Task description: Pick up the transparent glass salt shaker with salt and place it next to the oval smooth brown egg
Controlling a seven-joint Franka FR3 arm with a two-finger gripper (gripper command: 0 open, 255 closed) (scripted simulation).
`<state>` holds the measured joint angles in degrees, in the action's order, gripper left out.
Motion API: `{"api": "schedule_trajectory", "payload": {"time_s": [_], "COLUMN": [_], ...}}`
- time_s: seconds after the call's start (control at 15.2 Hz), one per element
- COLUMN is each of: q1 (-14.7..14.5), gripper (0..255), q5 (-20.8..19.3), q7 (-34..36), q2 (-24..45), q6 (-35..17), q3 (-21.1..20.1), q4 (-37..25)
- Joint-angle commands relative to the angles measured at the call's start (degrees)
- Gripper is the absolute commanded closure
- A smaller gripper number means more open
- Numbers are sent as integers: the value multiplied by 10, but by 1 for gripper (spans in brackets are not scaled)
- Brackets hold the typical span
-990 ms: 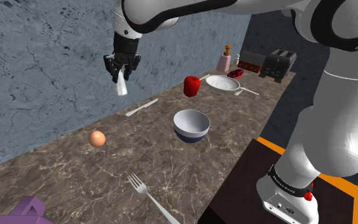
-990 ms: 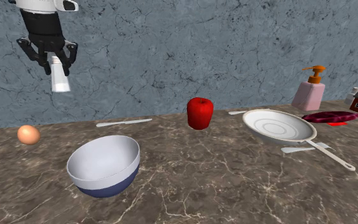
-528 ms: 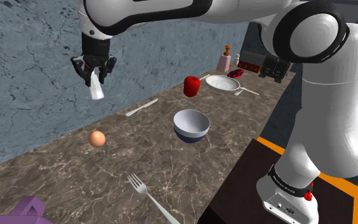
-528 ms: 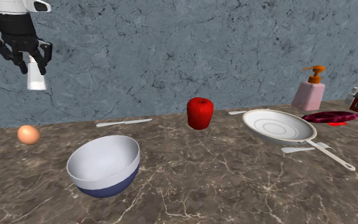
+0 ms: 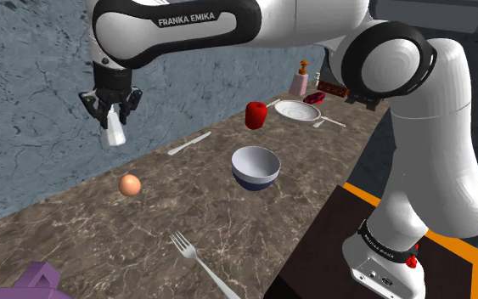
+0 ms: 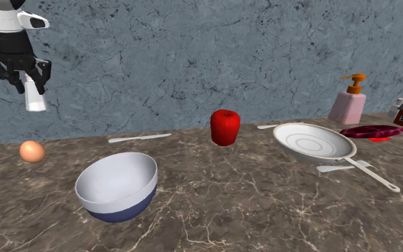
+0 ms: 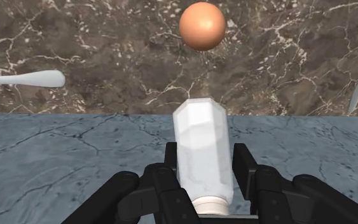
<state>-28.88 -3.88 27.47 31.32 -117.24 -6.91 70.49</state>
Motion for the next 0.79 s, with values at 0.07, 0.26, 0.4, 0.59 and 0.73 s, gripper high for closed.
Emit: {"api": "schedule_trajectory", "payload": {"time_s": [0.07,0.26,0.4,0.59,0.73], "q1": [0,1,1,1,1], "gripper": [255,255,255,255,255], "q5": [-1,-1,-2,-3,-3], "q7": [1,2,2,3,4], "q2": [1,3,5,9,13], "q6": [-22,-44,-59,-79,-93], "q3": [0,1,1,2,2], "q4": [21,41,53,70,80]}}
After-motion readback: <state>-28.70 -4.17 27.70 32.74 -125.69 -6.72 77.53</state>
